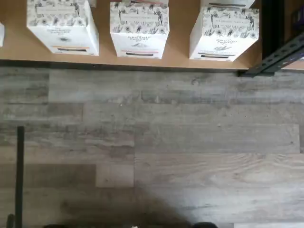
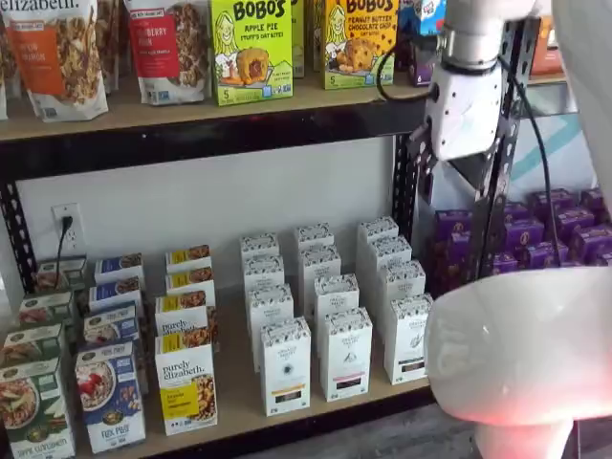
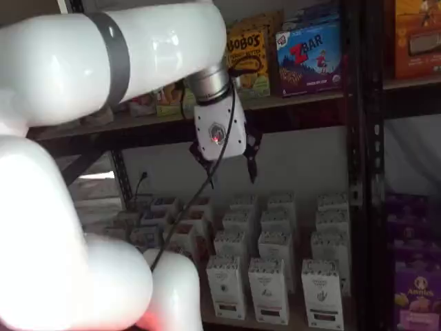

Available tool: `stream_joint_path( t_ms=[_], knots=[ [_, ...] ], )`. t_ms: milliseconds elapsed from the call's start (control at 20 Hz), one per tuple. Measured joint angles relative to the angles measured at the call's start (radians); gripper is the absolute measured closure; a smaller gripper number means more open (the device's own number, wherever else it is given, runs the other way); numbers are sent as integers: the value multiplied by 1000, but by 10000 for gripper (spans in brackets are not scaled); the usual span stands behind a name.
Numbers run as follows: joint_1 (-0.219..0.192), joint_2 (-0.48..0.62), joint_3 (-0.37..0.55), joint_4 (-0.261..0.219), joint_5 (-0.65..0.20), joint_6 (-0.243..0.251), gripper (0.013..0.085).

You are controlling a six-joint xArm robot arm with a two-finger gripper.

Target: Pick up the white box with a green strip in the middle, on the bottom shelf, the sixth box from the left

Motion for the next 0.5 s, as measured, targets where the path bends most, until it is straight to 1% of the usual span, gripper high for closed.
stream_joint_path(
  t_ms=[100, 200, 300, 350, 500],
  knots=[
    [-22, 40, 58, 4, -95, -19, 130],
    [-29, 77, 98, -9, -171, -19, 130],
    [-40, 116, 133, -12, -249, -24, 130],
    [-42, 135, 151, -27, -292, -17, 130],
    [-59, 217, 191, -40, -420, -21, 130]
  ],
)
